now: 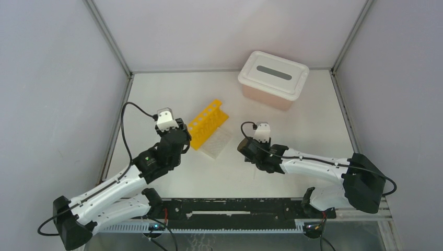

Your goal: Organize the chemistry lab equipment

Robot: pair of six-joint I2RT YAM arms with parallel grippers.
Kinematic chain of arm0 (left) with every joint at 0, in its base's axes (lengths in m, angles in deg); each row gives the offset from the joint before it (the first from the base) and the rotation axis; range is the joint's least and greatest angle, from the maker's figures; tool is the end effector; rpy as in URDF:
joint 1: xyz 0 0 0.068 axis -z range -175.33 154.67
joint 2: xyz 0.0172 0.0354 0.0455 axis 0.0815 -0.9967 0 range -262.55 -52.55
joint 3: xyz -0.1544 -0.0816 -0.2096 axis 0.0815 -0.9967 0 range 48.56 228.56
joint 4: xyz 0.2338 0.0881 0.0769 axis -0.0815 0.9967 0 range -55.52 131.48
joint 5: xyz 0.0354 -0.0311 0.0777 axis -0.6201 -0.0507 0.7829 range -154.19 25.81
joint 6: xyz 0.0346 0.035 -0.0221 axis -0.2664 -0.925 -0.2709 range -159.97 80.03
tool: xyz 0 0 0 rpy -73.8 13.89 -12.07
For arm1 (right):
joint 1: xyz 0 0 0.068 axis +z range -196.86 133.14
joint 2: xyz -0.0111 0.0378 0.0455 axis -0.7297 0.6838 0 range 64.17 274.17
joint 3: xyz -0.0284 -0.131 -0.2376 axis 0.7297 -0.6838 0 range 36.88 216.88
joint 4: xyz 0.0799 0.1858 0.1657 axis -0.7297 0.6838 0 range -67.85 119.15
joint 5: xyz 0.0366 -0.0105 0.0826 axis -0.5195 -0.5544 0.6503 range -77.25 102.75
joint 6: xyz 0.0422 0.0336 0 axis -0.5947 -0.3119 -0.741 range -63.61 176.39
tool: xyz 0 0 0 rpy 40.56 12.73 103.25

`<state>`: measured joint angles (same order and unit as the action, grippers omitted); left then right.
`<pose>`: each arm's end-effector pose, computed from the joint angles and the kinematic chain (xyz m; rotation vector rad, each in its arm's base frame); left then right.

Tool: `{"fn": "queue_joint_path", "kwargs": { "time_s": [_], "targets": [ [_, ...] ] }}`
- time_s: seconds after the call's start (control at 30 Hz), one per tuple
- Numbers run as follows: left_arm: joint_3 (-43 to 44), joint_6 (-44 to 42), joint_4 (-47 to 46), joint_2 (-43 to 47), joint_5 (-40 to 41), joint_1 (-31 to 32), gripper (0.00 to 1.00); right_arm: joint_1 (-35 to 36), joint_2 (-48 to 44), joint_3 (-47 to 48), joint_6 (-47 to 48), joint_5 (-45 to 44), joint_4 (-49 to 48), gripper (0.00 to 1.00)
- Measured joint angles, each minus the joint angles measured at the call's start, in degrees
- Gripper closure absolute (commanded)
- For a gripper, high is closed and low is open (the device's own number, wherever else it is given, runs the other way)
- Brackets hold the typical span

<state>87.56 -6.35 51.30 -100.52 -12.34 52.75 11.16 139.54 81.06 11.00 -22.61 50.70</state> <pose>0.1418 -0.1159 0.2889 -0.3119 1.8169 -0.0753 0.1477 0.1977 0.2043 -0.0570 2.3521 0.0346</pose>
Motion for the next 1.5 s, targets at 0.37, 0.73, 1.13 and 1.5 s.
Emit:
{"fn": "queue_joint_path", "kwargs": {
  "time_s": [0.37,0.73,1.13,1.5],
  "targets": [
    [2.27,0.09,0.52,0.02,0.02,3.32,0.45,-1.68,3.34,-1.55,-6.21,2.99,2.8,0.45],
    [2.51,0.04,0.94,1.38,-0.02,4.0,0.44,-2.62,8.59,-2.82,-7.8,5.97,0.5,0.48],
    [3.26,-0.17,0.98,1.92,-0.15,4.55,0.42,-4.59,9.79,-3.56,-8.13,6.08,-2.54,0.84],
    [3.32,-0.17,1.07,2.08,-1.95,4.59,0.41,-2.6,13.29,-1.9,-9.2,2.56,-6.12,1.0]
  ]
}}
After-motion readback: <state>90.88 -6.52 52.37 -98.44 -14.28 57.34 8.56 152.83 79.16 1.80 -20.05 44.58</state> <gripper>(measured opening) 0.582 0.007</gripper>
